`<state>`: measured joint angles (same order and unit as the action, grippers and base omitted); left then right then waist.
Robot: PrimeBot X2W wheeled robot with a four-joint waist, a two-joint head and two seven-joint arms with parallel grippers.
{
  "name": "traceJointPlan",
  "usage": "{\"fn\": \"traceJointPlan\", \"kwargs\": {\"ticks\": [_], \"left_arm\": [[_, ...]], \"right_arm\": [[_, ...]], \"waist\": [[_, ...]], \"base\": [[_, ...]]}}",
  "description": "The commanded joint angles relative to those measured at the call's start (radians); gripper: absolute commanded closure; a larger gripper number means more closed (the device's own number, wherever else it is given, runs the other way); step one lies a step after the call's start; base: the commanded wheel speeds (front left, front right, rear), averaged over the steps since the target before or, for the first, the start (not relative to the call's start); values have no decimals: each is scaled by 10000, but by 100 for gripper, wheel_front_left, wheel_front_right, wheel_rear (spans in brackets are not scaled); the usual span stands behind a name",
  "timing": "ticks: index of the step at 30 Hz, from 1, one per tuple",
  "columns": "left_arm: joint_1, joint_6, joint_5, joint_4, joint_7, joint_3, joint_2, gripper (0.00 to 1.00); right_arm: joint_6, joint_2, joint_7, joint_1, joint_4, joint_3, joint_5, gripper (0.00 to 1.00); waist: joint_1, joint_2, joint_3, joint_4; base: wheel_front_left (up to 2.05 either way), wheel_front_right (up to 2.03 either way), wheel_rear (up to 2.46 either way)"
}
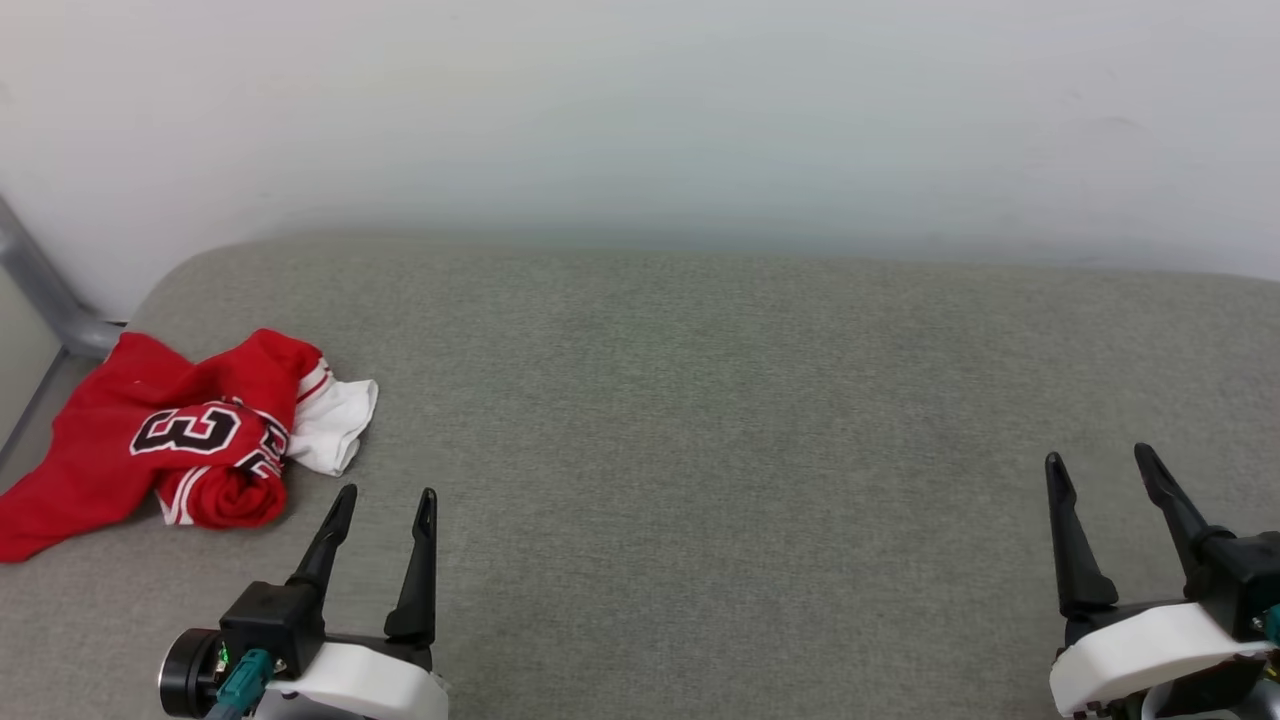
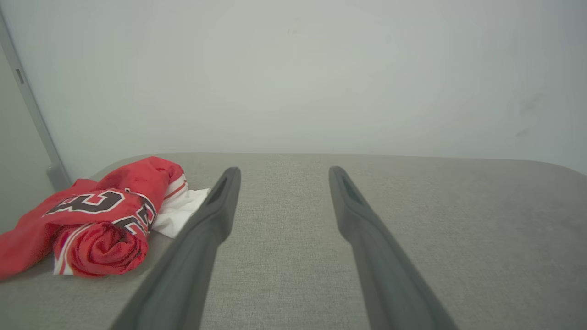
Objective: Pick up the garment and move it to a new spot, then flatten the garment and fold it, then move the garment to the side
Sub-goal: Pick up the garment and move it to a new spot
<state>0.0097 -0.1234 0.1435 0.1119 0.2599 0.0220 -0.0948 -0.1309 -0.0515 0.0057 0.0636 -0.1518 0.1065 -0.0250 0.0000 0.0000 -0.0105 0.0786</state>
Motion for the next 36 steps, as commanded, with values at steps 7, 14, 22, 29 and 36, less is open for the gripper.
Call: {"fn": "traceJointPlan", "kwargs": {"ticks": [7, 14, 22, 29, 36], "left_arm": [[-242, -61, 223, 25, 78, -324, 138, 0], [-307, -72, 326, 26, 69, -610, 223, 0], [-296, -78, 368, 46, 68, -865, 242, 0], [-191, -80, 369, 99, 68, -1023, 151, 0], [-155, -81, 398, 150, 68, -1161, 51, 0]], "right_arm": [[3, 19, 2, 4, 70, -184, -12, 0], [3, 17, -32, -40, 141, -417, -50, 0], [3, 17, -86, -146, 314, -693, -95, 0], [3, 15, -157, -285, 463, -942, -165, 0], [3, 16, -193, -368, 524, -1084, -106, 0]], "waist": [[0, 0, 6, 812], [0, 0, 9, 1546], [0, 0, -18, 2506], [0, 0, -18, 3100], [0, 0, 14, 3336]], "base": [[0, 0, 0], [0, 0, 0], [0, 0, 0], [0, 0, 0], [0, 0, 0]]}}
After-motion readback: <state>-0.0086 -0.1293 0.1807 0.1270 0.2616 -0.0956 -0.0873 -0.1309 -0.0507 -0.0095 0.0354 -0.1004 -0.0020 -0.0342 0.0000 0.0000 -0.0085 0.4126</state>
